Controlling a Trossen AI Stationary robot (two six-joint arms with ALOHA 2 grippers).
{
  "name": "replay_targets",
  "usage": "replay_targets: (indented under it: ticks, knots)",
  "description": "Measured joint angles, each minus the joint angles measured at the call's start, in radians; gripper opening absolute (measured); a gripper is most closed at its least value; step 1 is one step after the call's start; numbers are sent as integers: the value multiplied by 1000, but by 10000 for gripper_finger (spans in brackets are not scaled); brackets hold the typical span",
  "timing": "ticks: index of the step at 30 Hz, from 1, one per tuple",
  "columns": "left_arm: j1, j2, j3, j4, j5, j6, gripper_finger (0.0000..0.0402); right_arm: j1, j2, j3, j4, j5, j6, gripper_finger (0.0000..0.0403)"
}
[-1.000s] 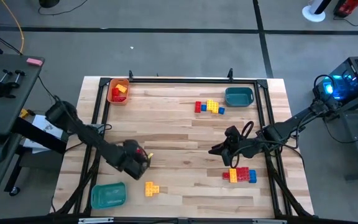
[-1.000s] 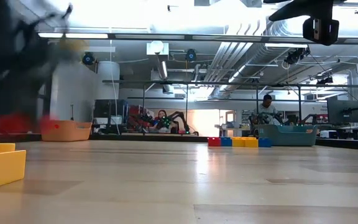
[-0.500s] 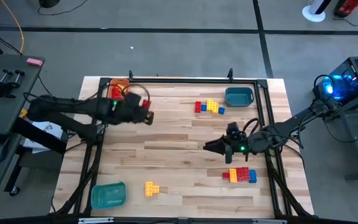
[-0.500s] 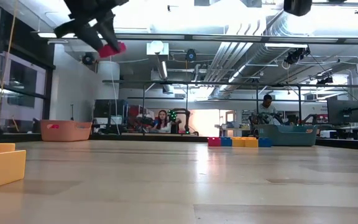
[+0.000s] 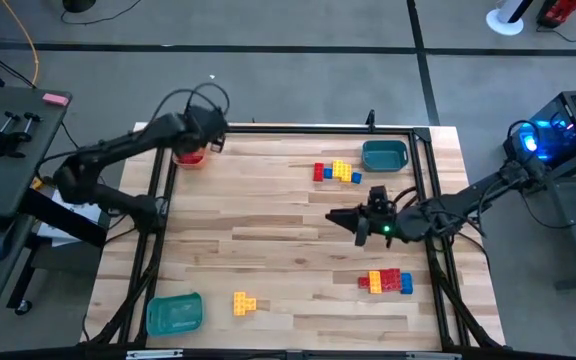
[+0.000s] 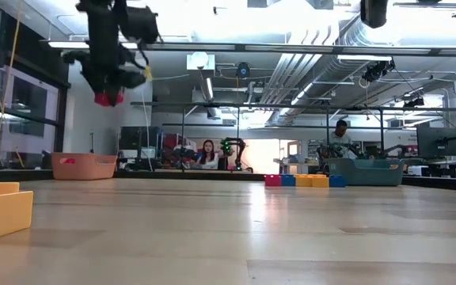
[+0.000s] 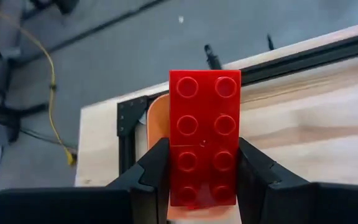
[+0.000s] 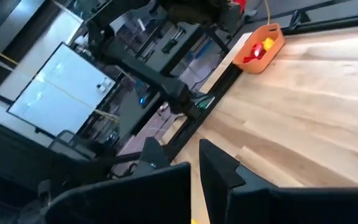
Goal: Sort blocks
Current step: Put the red game piece into the orange bin
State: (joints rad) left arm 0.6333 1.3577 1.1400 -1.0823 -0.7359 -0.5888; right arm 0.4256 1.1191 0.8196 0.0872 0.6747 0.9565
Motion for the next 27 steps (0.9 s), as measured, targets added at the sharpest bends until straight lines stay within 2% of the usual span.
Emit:
replay_targets:
  ticks: [2,7,16,20,23,27]
  knots:
    - [76,28,0,34,51,34,98,-50,0,0,0,-89,-46,0]
    - [197,87,0,38,168,-26,98,-214,0,0,-2,-492,-207,0]
    - [240,130,0,0,225,-68,103,-438,0,0,-47,-773,-394,0]
    - [252,134,0,-14,202,-104,183,-505,0,0,-73,-865,-415,0]
    - [260,134,0,-15,205,-96,242,-538,0,0,-77,-871,-435,0]
    - [263,133,0,-11,207,-62,286,-578,0,0,-76,-871,-437,0]
